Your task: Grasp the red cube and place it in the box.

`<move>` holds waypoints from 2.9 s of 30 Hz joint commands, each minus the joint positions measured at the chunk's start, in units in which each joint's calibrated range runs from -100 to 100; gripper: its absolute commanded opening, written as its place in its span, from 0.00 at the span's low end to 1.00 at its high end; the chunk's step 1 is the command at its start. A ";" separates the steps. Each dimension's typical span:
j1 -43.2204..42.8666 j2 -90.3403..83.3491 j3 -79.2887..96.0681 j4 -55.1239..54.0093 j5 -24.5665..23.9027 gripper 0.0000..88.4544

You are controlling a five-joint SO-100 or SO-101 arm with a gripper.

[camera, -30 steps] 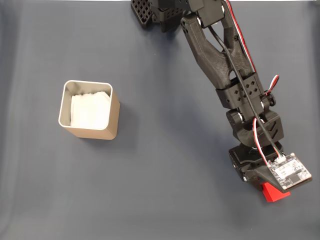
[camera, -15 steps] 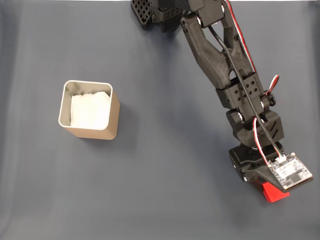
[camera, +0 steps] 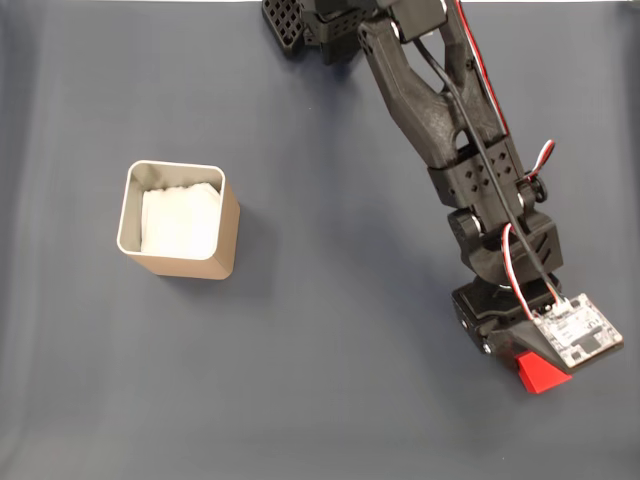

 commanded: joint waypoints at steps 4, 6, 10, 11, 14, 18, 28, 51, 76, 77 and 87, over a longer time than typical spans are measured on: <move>0.31 -10.74 2.37 1.50 0.63 0.11; 0.31 -13.07 3.55 2.82 0.88 0.11; 0.45 -18.53 6.56 5.36 1.32 0.10; 0.52 -20.17 7.65 5.85 1.47 0.10; 0.95 -24.93 10.02 8.89 1.76 0.10; 1.73 -31.08 10.66 17.18 1.66 0.10; 5.70 -42.85 11.76 31.46 1.61 0.10; 23.88 -48.82 7.29 44.01 3.61 0.09; 38.08 -54.44 3.55 51.89 4.20 0.09; 38.79 -54.62 3.37 52.14 4.30 0.09; 43.76 -56.26 4.10 54.76 4.25 0.09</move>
